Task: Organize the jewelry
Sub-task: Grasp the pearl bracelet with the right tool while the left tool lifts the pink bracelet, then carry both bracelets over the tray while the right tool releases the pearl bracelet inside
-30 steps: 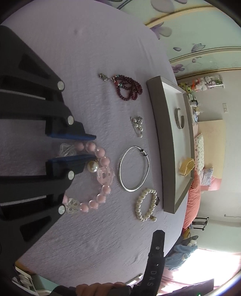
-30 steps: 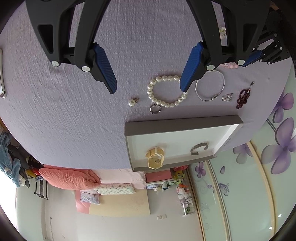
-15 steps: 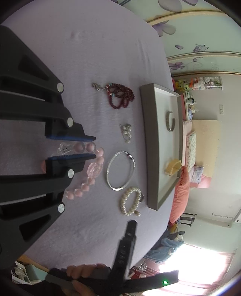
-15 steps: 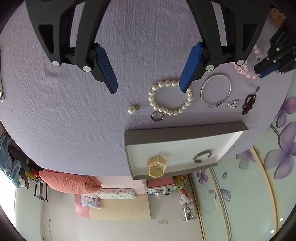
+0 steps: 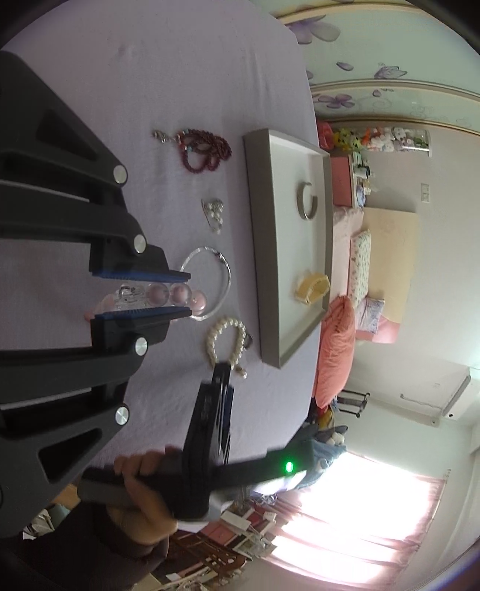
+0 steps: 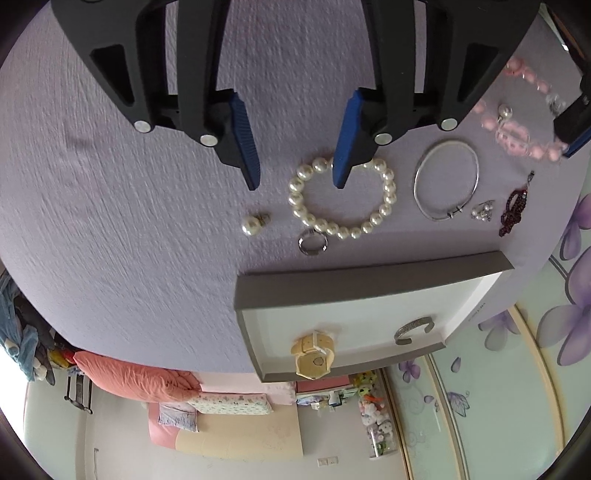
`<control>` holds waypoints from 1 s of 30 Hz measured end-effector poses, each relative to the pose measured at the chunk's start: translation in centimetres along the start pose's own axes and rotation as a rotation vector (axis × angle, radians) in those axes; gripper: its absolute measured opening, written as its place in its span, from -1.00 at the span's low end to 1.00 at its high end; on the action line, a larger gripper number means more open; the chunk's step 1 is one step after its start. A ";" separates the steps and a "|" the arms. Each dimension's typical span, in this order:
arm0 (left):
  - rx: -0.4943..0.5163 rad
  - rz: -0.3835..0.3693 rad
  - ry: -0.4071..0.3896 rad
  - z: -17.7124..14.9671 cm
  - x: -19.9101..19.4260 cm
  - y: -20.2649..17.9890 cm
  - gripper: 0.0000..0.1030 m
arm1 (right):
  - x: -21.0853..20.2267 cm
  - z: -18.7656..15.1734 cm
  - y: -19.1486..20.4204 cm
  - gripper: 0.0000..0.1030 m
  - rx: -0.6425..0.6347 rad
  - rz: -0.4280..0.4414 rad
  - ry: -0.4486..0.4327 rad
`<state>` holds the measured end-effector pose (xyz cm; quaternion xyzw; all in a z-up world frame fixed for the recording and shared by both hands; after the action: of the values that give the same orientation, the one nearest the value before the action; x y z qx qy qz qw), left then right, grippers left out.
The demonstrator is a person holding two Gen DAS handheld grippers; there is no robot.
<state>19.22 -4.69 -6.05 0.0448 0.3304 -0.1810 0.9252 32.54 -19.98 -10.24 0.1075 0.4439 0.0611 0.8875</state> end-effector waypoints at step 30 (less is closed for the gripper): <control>-0.040 0.017 -0.126 4.7 -3.5 1.0 -0.75 | -5.1 3.4 3.3 -0.82 -0.053 0.116 -0.101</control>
<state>19.87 -3.61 -0.28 0.0176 0.2745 -0.1692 0.9464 32.17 -18.26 -3.44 0.1126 0.3899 0.1185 0.9062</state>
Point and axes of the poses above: each gripper's, at about its wrist camera, not at the fingertips, and x roughly the way its jaws point, y to its left, z to its top, the point moved 5 cm from there along x, roughly the way its jaws point, and after that the axes turned 13 degrees about x, right-handed, at the moved point
